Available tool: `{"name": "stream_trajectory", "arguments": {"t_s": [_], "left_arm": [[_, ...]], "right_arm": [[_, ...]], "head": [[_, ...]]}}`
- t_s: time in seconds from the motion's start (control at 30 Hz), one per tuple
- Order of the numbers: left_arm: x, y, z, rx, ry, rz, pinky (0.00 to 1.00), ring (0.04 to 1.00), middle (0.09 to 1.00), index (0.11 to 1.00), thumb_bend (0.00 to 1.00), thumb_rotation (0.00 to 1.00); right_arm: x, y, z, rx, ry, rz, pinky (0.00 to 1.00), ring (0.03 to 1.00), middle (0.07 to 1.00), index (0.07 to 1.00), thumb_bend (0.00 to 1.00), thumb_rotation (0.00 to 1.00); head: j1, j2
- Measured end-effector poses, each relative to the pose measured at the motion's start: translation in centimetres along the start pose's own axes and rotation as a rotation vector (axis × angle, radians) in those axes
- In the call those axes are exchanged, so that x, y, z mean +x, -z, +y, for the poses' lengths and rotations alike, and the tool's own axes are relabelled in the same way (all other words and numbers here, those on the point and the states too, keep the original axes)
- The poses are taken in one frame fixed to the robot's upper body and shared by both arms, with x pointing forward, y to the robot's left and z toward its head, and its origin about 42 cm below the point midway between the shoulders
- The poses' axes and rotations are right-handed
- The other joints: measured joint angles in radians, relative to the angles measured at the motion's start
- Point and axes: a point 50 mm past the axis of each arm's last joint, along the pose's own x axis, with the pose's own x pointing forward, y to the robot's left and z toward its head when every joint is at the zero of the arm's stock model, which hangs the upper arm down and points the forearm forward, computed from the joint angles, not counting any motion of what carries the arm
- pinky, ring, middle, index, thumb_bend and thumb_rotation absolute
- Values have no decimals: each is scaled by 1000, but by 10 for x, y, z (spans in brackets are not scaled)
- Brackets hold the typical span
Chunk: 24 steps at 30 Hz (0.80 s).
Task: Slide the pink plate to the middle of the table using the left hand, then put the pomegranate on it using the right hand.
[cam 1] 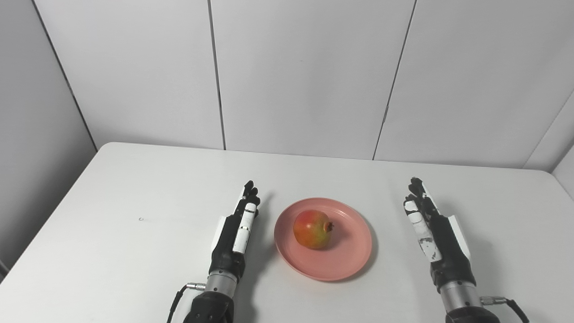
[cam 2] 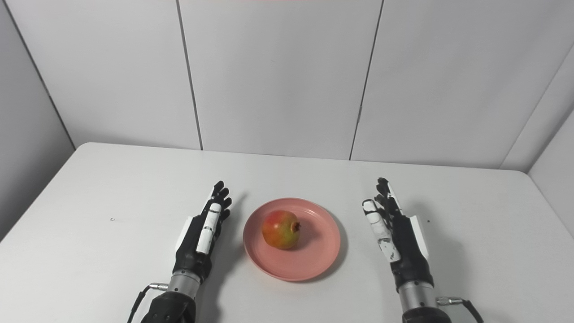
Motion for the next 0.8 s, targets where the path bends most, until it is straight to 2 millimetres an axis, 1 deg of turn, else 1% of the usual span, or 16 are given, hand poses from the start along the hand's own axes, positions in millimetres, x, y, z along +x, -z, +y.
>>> {"name": "stream_trajectory", "arguments": {"t_s": [0.03, 0.07, 0.17, 0.23, 0.27, 0.37, 0.53, 0.67, 0.8], "left_arm": [[0, -1, 0, 1, 3, -7, 1000, 996, 1000, 1000, 441, 1000], [0, -1, 0, 3, 5, -10, 1000, 999, 1000, 1000, 435, 1000], [-1, 0, 0, 7, 14, -17, 1000, 1000, 1000, 1000, 431, 1000], [-2, 0, 1, 7, 20, -21, 1000, 1000, 1000, 1000, 429, 1000], [-3, 0, 1, 6, 24, -22, 1000, 1000, 1000, 1000, 428, 1000], [-6, 1, 1, 6, 31, -25, 1000, 1000, 1000, 1000, 425, 1000], [-12, -2, -1, 5, 38, -37, 1000, 1000, 1000, 1000, 432, 1000], [-12, -1, 0, 10, 52, -36, 1000, 1000, 1000, 1000, 434, 1000], [-12, -1, 0, 6, 56, -36, 1000, 1000, 1000, 1000, 431, 1000]], "right_arm": [[0, 0, 2, 20, -4, 2, 996, 978, 985, 993, 727, 1000], [0, 0, 4, 45, -9, 4, 999, 990, 994, 997, 658, 1000], [0, -1, 8, 112, -23, 2, 1000, 997, 998, 996, 567, 1000], [0, -1, 9, 134, -30, 1, 1000, 991, 996, 993, 485, 1000], [0, -1, 10, 153, -34, 0, 1000, 990, 996, 993, 479, 1000], [-3, 1, 13, 177, -42, 8, 991, 974, 986, 981, 391, 1000], [-11, 8, 17, 184, -46, 35, 987, 970, 979, 973, 336, 1000], [-11, 8, 18, 205, -44, 35, 999, 971, 979, 970, 332, 1000], [-11, 8, 18, 230, -42, 33, 989, 964, 973, 964, 327, 1000]], "head": [[0, 0], [-2, 0], [1, 0], [3, -3], [3, -3], [-9, -2], [-20, 2], [-18, 2], [-22, 2]]}}
